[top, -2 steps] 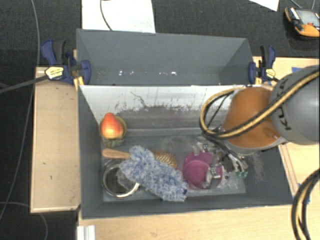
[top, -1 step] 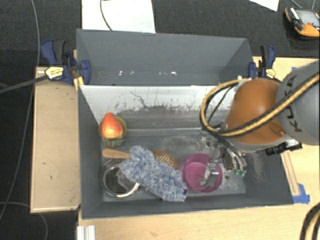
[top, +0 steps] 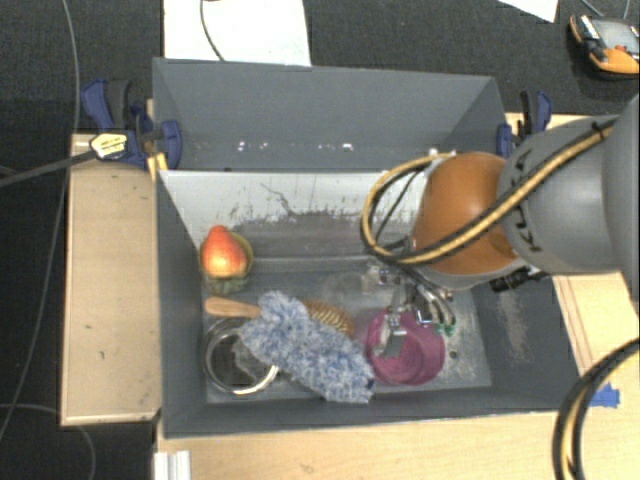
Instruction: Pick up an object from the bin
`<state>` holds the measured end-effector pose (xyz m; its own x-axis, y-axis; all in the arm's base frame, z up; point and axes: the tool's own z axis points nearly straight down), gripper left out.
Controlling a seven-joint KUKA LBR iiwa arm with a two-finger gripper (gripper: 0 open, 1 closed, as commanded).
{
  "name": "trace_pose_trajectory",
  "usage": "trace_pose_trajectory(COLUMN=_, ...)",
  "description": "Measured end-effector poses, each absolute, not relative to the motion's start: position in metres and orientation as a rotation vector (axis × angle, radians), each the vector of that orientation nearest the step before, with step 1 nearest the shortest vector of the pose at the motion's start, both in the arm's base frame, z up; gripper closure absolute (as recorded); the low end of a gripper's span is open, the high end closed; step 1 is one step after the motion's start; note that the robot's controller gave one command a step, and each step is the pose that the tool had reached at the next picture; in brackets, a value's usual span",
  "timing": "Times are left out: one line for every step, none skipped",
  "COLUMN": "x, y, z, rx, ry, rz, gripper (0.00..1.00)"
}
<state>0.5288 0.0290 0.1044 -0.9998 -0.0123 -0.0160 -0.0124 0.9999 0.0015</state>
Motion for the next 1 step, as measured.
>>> trace_pose_trajectory(x=0.5172, y=0.0019, z=0.0700, rx=-0.146, ry=3.111, rz=-0.003, gripper=0.00)
